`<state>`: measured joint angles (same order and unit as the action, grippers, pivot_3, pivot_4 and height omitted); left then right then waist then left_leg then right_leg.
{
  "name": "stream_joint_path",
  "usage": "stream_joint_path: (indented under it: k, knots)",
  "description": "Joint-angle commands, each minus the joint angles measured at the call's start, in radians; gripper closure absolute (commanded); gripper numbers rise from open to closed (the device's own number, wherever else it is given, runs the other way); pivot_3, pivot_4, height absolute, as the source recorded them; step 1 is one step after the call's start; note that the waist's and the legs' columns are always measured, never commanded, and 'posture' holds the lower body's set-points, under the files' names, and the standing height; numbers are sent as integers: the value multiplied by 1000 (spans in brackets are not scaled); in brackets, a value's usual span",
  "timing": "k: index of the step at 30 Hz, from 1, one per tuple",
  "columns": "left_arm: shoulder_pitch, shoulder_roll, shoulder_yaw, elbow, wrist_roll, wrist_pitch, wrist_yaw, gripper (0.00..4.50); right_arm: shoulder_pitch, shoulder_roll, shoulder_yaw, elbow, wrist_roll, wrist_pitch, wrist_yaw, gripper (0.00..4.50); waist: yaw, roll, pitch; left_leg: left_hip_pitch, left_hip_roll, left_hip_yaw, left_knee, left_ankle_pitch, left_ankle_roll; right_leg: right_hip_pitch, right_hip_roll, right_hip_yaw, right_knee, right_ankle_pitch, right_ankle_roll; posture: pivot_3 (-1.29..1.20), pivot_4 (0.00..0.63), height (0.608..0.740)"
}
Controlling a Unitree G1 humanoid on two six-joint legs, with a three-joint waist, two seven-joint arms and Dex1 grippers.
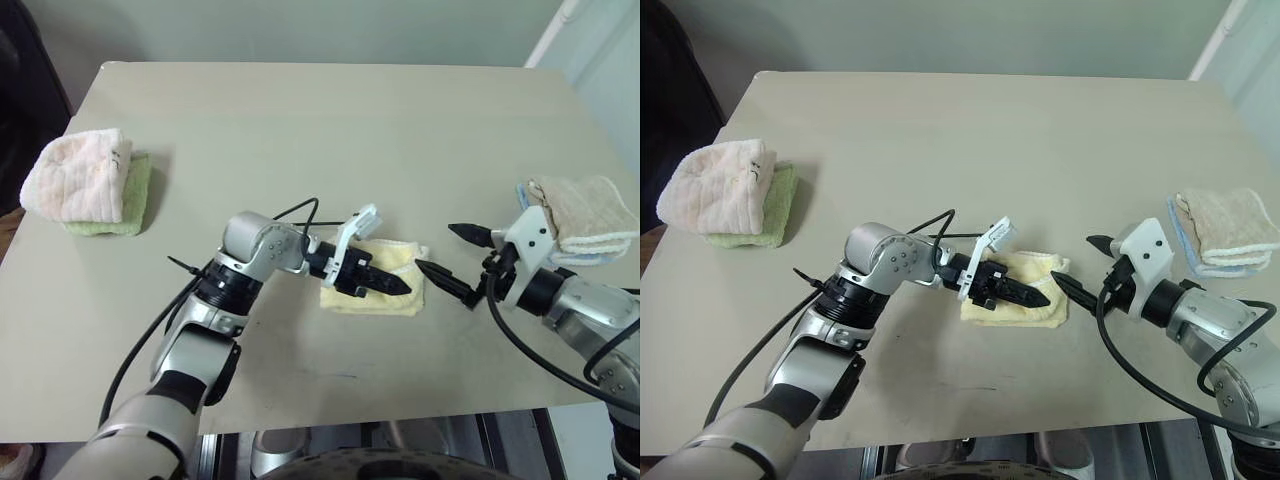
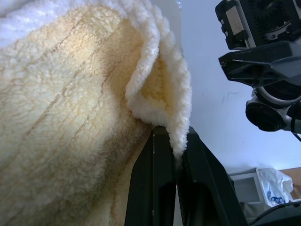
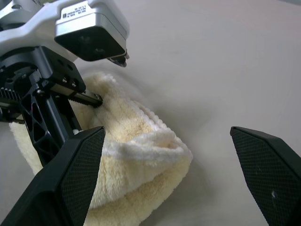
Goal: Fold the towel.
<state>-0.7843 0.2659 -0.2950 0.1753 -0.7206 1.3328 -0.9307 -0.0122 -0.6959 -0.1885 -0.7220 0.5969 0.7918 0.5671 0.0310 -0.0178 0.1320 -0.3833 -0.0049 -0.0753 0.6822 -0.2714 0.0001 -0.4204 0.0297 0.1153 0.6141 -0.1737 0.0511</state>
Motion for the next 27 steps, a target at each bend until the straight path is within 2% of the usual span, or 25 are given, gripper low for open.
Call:
stream_joint_path:
  k: [1, 4, 5, 7, 17, 21, 24, 27]
  knots:
    - [-7, -25, 26, -25, -14, 17, 15, 4466, -11, -15, -34, -30, 8, -18, -3, 0, 0, 0, 0, 0, 0, 0, 0, 0, 0, 1, 0, 0, -2, 0, 0, 0, 150, 740]
    - [1, -31, 12, -27, 9, -2, 31, 4466, -9, -18, -40, -31, 10, -19, -2, 0, 0, 0, 0, 0, 0, 1, 0, -1, 2, 2, -1, 0, -4, 1, 0, 0, 150, 740]
    - [2, -34, 13, -24, 11, -4, 34, 3985, -9, -18, -42, -31, 11, -19, -3, 0, 0, 0, 0, 0, 0, 1, 0, -1, 2, 2, -1, 0, -4, 1, 0, 0, 150, 740]
    - [7, -34, 11, -27, 12, -7, 34, 3435, -9, -19, -45, -30, 11, -20, -4, 0, 1, 0, 0, 0, 0, 1, 0, -2, 3, 2, -1, 0, -4, 2, 0, 0, 150, 740]
    - [9, -32, 47, -75, -3, -39, 43, 14, -17, -18, -71, -28, 25, -16, -7, 0, 1, 0, 0, 0, 0, 2, 0, -2, 3, 2, -2, 0, -4, 1, 1, 0, 150, 740]
    - [23, -30, 183, -187, -88, 6, 79, 14, -18, -18, -89, -32, 32, -12, -13, 0, 0, 0, 0, 0, 0, 2, 1, -2, 3, 1, -2, 0, -4, 1, 1, 0, 150, 740]
    - [47, -25, 232, -230, -101, -34, 93, 14, -16, -18, -98, -28, 38, -10, -13, 0, 0, 0, 0, 0, 0, 3, 1, -2, 3, 1, -2, 0, -4, 1, 1, 0, 150, 740]
    - [50, 6, 308, -257, -163, -48, 51, 14, -29, -17, -102, -22, 53, -8, -8, 0, 0, 0, 0, 0, 0, 3, 1, -2, 3, 1, -2, 0, -4, 1, 1, 0, 150, 740]
